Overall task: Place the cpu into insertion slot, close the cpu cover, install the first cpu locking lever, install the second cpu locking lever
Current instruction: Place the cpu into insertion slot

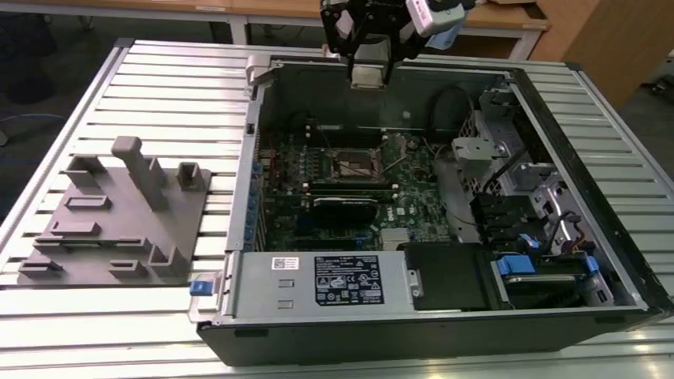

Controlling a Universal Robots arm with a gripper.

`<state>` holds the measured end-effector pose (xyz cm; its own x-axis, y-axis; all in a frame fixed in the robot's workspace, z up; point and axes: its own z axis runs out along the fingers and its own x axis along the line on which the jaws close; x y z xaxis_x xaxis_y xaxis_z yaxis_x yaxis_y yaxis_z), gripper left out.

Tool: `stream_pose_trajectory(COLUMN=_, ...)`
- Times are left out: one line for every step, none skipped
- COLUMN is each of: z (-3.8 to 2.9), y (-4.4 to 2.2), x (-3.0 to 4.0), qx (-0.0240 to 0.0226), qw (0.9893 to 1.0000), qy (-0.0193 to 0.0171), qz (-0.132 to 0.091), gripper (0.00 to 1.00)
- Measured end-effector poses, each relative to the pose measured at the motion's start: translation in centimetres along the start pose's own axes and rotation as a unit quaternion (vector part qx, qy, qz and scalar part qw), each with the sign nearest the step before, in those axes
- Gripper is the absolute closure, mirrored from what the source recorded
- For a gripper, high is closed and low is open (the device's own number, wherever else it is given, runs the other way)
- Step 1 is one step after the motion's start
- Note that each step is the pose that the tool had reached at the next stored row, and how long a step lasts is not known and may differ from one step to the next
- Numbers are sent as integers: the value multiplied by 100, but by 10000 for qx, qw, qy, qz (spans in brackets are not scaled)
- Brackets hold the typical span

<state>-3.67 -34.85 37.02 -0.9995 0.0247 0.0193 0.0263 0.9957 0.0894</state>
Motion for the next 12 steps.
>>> stream_pose_trajectory(z=0, y=0, x=0, qx=0, qw=10000, qy=0, qz=0, gripper=46)
stream_pose_trajectory(z=0, y=0, x=0, qx=0, qw=10000, qy=0, qz=0, gripper=46)
stream_pose_trajectory(z=1, y=0, x=0, qx=0, qw=10000, qy=0, qz=0, gripper=46)
stream_pose_trajectory(z=9, y=-1, x=0, qx=-1, qw=10000, qy=0, qz=0, gripper=46)
stream_pose_trajectory(z=22, y=-2, x=0, qx=-1, qw=10000, qy=-1, qz=0, gripper=46)
stream_pose_trajectory(z=35, y=-3, x=-1, qx=-1, qw=10000, qy=-2, qz=0, gripper=46)
stream_pose_trajectory(z=42, y=-4, x=-1, qx=0, qw=10000, qy=-2, qz=0, gripper=46)
stream_pose_trajectory(z=42, y=-4, x=-1, qx=0, qw=10000, qy=-2, qz=0, gripper=46)
stream_pose_trajectory(z=42, y=-4, x=-1, qx=1, qw=10000, qy=-2, qz=0, gripper=46)
stream_pose_trajectory(z=42, y=-4, x=-1, qx=1, qw=10000, qy=-2, qz=0, gripper=46)
stream_pose_trajectory(z=44, y=-4, x=-1, qx=0, qw=10000, qy=-2, qz=0, gripper=46)
stream_pose_trajectory(z=45, y=-4, x=-1, qx=0, qw=10000, qy=-2, qz=0, gripper=46)
